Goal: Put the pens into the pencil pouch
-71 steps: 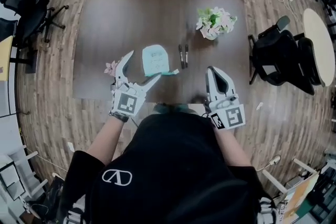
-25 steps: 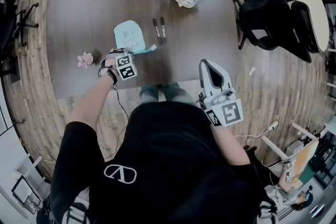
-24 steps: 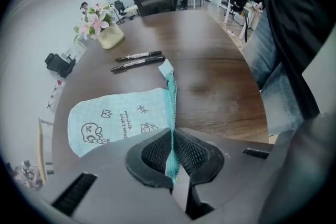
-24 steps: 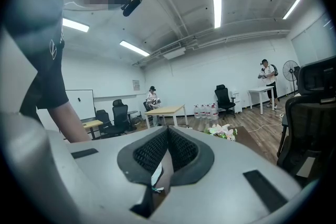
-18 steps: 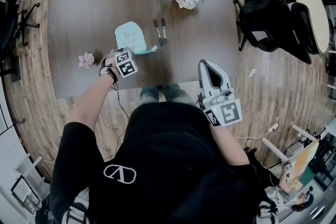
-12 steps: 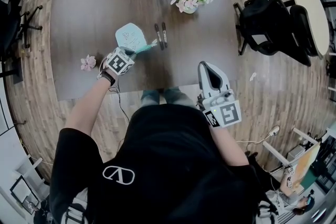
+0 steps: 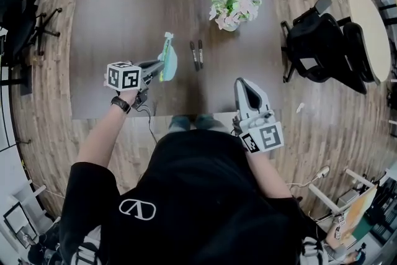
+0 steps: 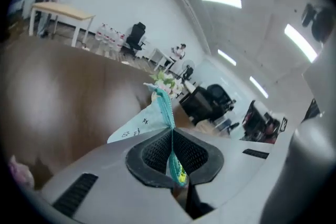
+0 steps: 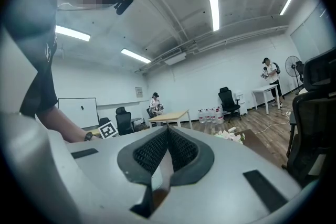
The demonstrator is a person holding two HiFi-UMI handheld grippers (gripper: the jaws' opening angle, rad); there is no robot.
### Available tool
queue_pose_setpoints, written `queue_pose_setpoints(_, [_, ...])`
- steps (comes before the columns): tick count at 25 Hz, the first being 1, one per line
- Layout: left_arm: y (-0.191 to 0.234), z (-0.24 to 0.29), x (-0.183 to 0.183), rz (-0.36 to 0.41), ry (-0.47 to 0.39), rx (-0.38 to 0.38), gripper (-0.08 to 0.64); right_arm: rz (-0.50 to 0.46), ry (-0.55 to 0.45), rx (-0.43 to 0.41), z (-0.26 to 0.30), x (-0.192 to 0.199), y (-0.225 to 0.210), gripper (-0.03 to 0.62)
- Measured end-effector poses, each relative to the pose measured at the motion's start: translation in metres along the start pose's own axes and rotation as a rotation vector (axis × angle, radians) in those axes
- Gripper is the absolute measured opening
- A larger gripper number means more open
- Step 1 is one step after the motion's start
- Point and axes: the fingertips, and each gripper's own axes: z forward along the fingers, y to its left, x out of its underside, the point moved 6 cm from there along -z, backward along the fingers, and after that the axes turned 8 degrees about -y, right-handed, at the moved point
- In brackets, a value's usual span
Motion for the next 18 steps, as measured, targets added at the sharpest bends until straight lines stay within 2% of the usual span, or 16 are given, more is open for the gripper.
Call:
queue_pose_setpoints(3, [-0.02, -0.013, -0.013, -0.136, -0.129, 0.058, 0.011, 0.012, -0.009, -0.005, 0.004, -0.001, -0.002, -0.014])
queue_pose_setpoints(8, [-0.049, -0.031, -0.021, -0.2, -0.285, 0.089, 0.011, 0.037, -0.02, 0.004, 0.007, 0.0, -0.004, -0.014])
queue_pose_setpoints(14, [-0.062, -0.036, -0.016, -0.24, -0.339, 0.093, 0.011, 0.035, -0.025, -0.01, 0.015, -0.002, -0.008, -0.014])
queue_pose_setpoints(18, [-0.066, -0.043, -0.01, -0.285, -0.377, 0.096, 0.011, -0.015, -0.032, -0.012, 0.027, -0.013, -0.01, -0.014])
